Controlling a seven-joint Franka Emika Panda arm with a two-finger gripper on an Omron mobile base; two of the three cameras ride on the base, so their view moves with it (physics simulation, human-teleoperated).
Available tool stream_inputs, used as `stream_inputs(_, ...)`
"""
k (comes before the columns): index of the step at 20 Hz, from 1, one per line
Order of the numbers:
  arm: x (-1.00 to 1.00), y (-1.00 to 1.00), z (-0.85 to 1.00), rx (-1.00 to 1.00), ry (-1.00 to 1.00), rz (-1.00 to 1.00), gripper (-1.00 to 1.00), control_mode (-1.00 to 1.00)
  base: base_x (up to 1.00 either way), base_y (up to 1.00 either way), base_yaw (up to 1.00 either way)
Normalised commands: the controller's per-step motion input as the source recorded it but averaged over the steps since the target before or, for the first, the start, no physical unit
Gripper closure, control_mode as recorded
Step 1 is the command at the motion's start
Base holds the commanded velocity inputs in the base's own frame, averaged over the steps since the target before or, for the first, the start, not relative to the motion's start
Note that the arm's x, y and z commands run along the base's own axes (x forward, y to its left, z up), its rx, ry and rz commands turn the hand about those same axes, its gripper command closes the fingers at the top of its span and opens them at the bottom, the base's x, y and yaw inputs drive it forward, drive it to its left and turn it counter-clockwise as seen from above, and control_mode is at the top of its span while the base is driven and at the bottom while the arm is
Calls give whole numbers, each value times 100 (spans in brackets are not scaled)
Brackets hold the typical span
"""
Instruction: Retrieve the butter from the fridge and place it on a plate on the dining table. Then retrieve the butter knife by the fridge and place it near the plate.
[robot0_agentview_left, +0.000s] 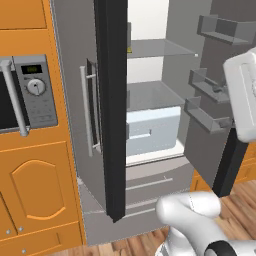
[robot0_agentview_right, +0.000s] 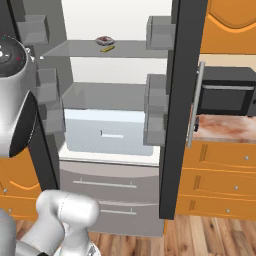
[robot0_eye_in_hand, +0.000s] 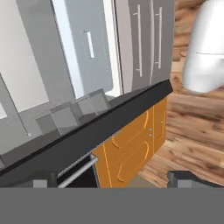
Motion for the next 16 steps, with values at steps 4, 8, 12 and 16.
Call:
stream_inputs(4,0,-8,-47,15,0,1,-100,-100,0,0,0)
stream_inputs(8,0,10,-43,1,0,8,-100,-100,0,0,0)
stream_inputs(12,5,24,-55,0,0,7,-100,-100,0,0,0)
stream_inputs(16,27,8,-55,0,0,0,-100,-100,0,0,0)
